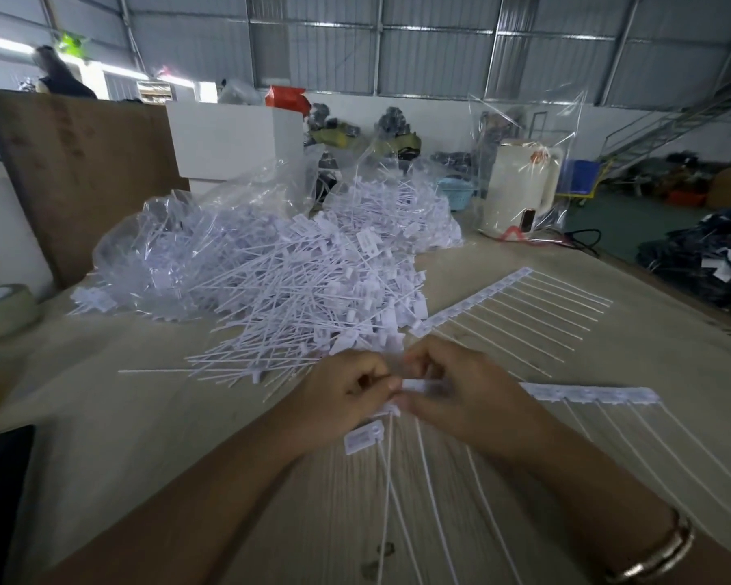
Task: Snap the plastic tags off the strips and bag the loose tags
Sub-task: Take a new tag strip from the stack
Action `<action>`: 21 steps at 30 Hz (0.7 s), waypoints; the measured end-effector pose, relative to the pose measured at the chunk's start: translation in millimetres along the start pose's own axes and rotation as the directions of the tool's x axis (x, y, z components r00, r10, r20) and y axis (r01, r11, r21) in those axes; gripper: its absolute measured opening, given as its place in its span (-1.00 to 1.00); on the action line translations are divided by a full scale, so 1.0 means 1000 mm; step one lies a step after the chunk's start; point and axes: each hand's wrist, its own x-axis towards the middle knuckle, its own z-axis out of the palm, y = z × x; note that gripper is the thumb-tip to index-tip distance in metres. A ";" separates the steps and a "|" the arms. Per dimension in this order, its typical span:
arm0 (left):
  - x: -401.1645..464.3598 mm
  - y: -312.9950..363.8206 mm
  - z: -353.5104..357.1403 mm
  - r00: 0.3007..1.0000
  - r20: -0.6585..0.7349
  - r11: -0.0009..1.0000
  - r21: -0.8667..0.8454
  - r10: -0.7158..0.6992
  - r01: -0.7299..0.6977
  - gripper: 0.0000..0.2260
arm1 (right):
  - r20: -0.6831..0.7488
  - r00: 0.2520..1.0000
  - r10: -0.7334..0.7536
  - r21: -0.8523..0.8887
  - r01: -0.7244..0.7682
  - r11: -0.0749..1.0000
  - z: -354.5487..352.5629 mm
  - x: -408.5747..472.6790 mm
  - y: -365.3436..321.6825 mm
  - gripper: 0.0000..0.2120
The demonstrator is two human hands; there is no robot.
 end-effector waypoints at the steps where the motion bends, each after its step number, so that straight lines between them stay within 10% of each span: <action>1: 0.000 -0.001 -0.001 1.000 -0.008 0.999 -0.016 -0.028 0.028 -0.80 | 0.023 0.999 0.024 -0.008 -0.023 1.000 -0.006 -0.001 0.004 -0.83; 8: -0.004 -0.004 -0.002 0.997 0.074 1.000 -0.010 -0.019 0.020 -0.75 | 0.056 0.998 -0.033 -0.207 0.044 0.977 0.000 -0.002 0.013 -0.84; 17: 0.000 0.006 -0.008 0.987 0.010 0.985 0.047 0.163 -0.164 -0.73 | 0.024 1.000 0.012 0.097 -0.014 0.995 0.001 0.000 0.011 -0.77; 21: -0.004 0.005 -0.020 0.993 0.008 0.992 -0.061 0.114 -0.114 -0.78 | -0.245 0.929 0.276 0.385 -0.168 0.907 -0.023 0.004 0.027 -0.76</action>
